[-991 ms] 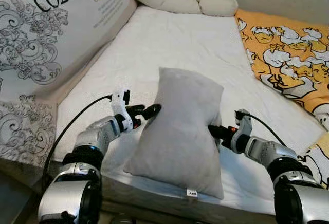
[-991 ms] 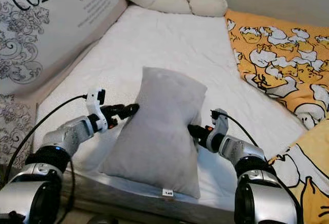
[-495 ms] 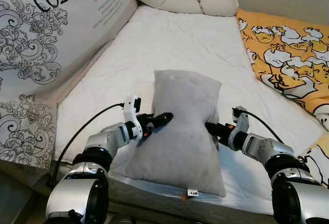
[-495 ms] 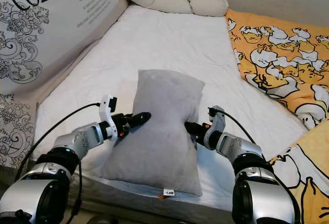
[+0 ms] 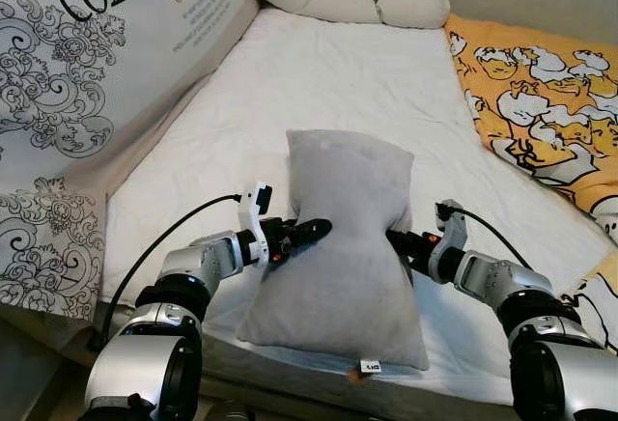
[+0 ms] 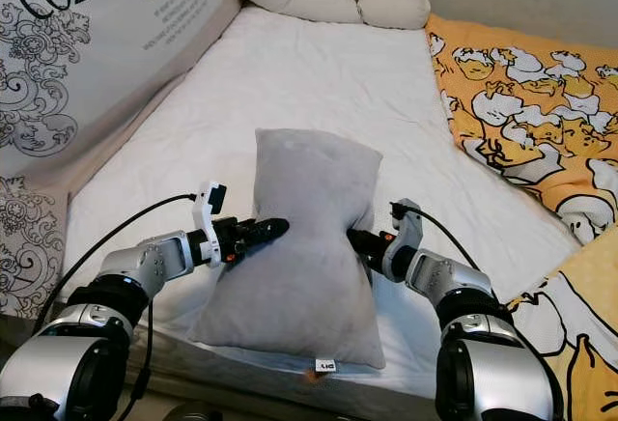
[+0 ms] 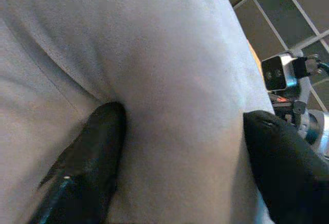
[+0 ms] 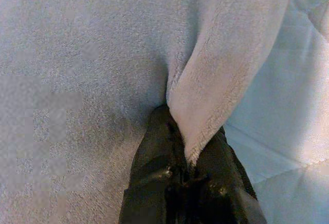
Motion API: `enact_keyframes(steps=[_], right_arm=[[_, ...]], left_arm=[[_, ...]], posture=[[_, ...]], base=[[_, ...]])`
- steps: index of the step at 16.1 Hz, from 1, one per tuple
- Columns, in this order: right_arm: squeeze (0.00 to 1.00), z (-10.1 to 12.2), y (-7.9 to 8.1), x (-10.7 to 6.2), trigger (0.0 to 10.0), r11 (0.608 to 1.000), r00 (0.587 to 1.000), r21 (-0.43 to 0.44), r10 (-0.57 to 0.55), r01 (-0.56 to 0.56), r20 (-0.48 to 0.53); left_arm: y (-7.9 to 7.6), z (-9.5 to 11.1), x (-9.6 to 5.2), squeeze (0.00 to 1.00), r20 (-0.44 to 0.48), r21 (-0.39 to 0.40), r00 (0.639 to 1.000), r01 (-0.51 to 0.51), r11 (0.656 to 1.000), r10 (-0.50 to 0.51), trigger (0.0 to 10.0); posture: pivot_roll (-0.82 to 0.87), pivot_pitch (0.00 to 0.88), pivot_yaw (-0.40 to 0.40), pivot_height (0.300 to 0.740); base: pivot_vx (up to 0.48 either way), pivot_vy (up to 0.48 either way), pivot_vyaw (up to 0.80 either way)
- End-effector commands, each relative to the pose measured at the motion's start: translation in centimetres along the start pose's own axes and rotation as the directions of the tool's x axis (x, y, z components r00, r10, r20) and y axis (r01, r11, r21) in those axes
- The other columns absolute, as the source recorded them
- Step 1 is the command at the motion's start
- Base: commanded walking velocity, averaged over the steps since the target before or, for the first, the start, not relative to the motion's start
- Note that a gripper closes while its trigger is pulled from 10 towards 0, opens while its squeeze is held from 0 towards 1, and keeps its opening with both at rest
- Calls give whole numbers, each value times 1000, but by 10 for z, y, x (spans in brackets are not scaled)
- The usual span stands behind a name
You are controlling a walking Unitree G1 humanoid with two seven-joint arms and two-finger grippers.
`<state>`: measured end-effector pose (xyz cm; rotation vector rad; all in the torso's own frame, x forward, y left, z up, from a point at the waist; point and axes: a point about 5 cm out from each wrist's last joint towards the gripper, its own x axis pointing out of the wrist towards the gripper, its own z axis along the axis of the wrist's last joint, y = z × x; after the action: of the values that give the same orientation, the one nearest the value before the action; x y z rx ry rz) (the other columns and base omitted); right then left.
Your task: Clean up the room
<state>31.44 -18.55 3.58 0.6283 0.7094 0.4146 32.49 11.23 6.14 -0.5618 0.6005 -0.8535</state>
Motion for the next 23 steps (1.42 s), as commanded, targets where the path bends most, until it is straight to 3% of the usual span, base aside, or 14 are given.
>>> enact_keyframes(steps=[1, 5, 8, 10, 14, 16, 20, 21, 22, 23], right_arm=[[0, 9, 12, 6, 0, 998, 999, -40, 44, -44, 15], [0, 7, 16, 9, 0, 998, 998, -38, 58, -57, 12], [0, 9, 22, 12, 0, 996, 996, -36, 79, -78, 29], [0, 12, 31, 15, 0, 993, 993, -36, 111, -109, 44], [0, 19, 45, 20, 0, 991, 991, -79, 112, -106, 78], [0, 31, 55, 18, 0, 991, 981, -57, 128, -121, 148], [0, 32, 58, 13, 0, 989, 974, -120, 111, -88, 199], [0, 35, 66, 5, 0, 989, 954, -118, 115, -85, 277], [0, 37, 74, -1, 0, 987, 935, -131, 130, -91, 330], [0, 37, 77, -3, 0, 984, 924, -159, 128, -74, 361]], left_arm=[[-6, -6, 6, 0, -43, -1, 998, 40, 999, -40, 0], [-6, -5, 6, 0, -45, 13, 998, 35, 999, -35, 0], [-7, -1, 7, 0, -57, 77, 998, 10, 997, -6, 0], [-11, 14, 8, 0, -21, 112, 1000, -3, 994, 5, 0], [-28, 36, 9, 0, 41, 160, 998, 31, 987, -38, 0], [-40, 51, 7, 0, 94, 240, 995, 18, 971, -41, 0], [-52, 62, 3, 0, 163, 281, 986, -21, 960, -26, 0], [-58, 62, -2, 0, 160, 437, 986, -120, 892, 54, 0], [-63, 60, -5, 0, 173, 513, 981, -167, 842, 88, 0], [-66, 59, -5, 0, 182, 526, 979, -174, 832, 90, 0]], posture=[[6, 0, -74, 740], [14, 0, -78, 740], [19, 0, -79, 740], [22, 0, -77, 740], [22, 0, -68, 740], [22, 0, -59, 740], [29, 0, -53, 740], [30, 0, -38, 740], [28, 0, -34, 740], [28, 0, -31, 740]], base=[[0, 0, 0], [0, 0, 0], [0, 0, 0], [0, 0, 0], [0, 0, 0], [0, 0, 0], [0, 0, 0], [0, 0, 0], [0, 0, 0], [0, 0, 0]])
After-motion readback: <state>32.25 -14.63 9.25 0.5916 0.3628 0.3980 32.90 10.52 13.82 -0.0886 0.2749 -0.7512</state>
